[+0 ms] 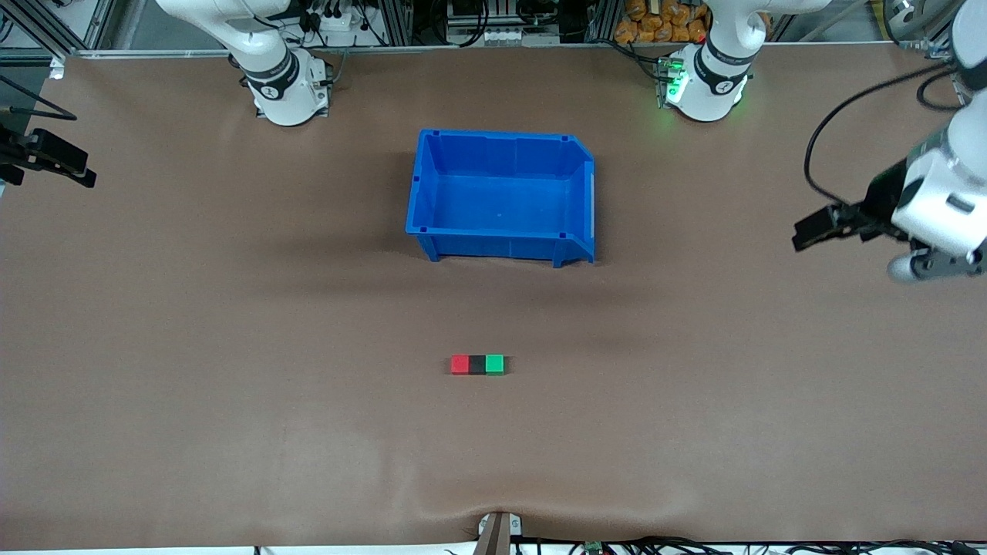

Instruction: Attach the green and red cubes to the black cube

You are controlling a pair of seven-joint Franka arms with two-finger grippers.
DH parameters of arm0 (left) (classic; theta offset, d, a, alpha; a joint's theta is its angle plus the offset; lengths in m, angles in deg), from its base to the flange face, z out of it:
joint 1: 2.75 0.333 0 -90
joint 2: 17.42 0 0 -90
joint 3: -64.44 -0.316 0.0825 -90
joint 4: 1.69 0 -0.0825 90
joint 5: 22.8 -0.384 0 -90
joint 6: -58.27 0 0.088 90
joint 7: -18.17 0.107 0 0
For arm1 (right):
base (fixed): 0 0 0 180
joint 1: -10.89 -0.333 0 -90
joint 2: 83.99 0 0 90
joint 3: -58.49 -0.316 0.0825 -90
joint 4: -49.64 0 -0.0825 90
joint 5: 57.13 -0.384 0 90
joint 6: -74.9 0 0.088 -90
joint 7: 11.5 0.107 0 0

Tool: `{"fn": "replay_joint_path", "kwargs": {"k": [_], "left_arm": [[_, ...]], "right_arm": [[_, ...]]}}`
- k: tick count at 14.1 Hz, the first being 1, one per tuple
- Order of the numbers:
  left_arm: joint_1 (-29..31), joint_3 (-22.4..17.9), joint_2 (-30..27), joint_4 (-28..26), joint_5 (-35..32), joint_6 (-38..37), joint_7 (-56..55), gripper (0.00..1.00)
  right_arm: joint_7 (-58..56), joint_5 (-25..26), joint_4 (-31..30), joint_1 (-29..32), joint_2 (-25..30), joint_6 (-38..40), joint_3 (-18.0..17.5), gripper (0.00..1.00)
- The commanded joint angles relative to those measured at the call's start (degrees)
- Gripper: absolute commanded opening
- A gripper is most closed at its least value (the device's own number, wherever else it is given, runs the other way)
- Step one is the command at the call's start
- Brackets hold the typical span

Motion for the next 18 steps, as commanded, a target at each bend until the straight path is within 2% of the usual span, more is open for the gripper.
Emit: {"fn": "replay_joint_path", "kwargs": {"k": [1,4,7,9,13,16,18], "left_arm": [[0.4,0.4,-10.7,-16.3,-3.1,6.7,4.7,1.0],[2.9,1.0,-11.7,-16.3,-3.1,3.9,14.7,1.0],[4.3,1.8,-11.3,-14.3,-2.4,3.0,14.8,1.0],[7.0,4.1,-10.9,-11.9,-2.4,-0.3,14.5,1.0],[7.0,4.2,-8.1,-9.5,-2.1,-2.0,14.6,1.0],[7.2,4.2,-7.2,-5.3,-1.1,-5.9,14.6,1.0],[7.1,4.2,-6.8,-5.0,-1.1,-6.8,14.8,1.0]], "right_arm": [[-1.1,-1.7,1.7,1.2,-0.6,1.2,-0.3,1.0],[-1.0,-1.7,1.8,1.1,-0.6,1.2,-0.3,1.0],[-1.1,-1.6,1.9,1.4,-0.5,1.3,-0.2,1.0],[-1.1,-1.6,1.9,2.1,-0.6,0.9,-0.2,1.0],[-1.0,-1.7,1.9,2.1,-0.6,0.1,-0.3,1.0],[-0.7,-1.6,1.9,1.6,-0.6,0.0,-0.6,1.0],[-0.7,-1.5,1.9,1.8,-0.6,0.1,-0.6,1.0]]}}
